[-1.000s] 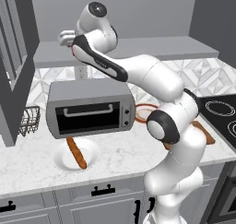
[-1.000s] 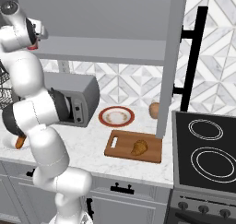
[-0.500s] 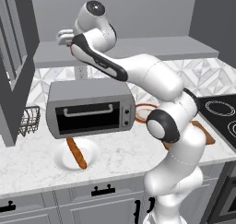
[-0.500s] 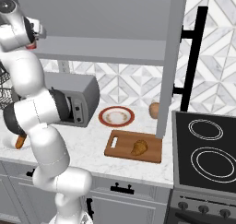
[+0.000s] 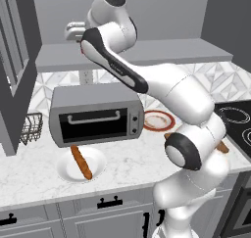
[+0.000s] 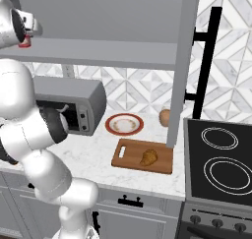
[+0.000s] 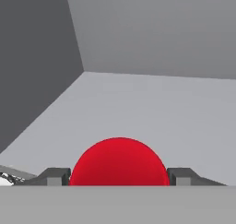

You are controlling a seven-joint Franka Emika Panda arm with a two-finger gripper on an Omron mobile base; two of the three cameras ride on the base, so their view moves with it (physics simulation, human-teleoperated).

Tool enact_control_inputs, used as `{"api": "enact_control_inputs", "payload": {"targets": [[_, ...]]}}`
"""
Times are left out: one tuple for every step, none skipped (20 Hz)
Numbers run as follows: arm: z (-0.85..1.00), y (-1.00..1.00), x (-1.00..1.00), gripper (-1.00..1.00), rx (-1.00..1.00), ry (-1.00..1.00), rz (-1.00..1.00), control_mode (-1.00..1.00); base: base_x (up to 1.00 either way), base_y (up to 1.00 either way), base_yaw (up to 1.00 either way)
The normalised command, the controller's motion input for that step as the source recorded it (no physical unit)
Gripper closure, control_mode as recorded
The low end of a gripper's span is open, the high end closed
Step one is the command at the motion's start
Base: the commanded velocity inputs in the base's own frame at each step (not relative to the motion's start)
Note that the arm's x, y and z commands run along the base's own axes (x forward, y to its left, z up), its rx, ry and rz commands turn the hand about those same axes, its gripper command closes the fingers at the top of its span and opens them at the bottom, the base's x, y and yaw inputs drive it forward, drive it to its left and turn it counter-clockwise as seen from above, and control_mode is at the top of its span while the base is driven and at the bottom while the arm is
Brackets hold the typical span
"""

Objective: From the different types of pastries on the counter, select a croissant and place it on the cutting board. Then retrieve a jar of jam from the cabinet and place it alongside the croissant on the cutting board.

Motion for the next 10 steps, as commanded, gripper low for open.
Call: {"api": "enact_control_inputs", "payload": {"targets": [[0.16, -0.55, -0.91, 1.0, 0.03, -0.07, 0.0, -1.0, 0.0, 0.0, 0.0], [0.14, -0.56, -0.92, 1.0, 0.02, -0.07, 0.0, -1.0, 0.0, 0.0, 0.0], [0.14, -0.59, -0.99, 1.0, 0.02, -0.07, 0.0, -1.0, 0.0, 0.0, 0.0], [0.14, -0.61, -0.99, 1.0, 0.02, -0.07, 0.0, -1.0, 0.0, 0.0, 0.0], [0.11, -0.65, -0.99, 1.0, 0.03, -0.05, 0.0, -1.0, 0.0, 0.0, 0.0], [0.1, -0.62, -1.0, 1.0, 0.03, -0.05, 0.0, -1.0, 0.0, 0.0, 0.0], [0.06, -0.35, -0.78, 1.0, 0.01, -0.02, 0.0, -1.0, 0.0, 0.0, 0.0], [0.0, 0.0, 0.0, 1.0, 0.0, 0.0, 0.0, -1.0, 0.0, 0.0, 0.0], [0.0, 0.0, 0.0, 1.0, 0.0, 0.0, 0.0, -1.0, 0.0, 0.0, 0.0], [0.0, 0.0, 0.0, 1.0, 0.0, 0.0, 0.0, -1.0, 0.0, 0.0, 0.0]]}}
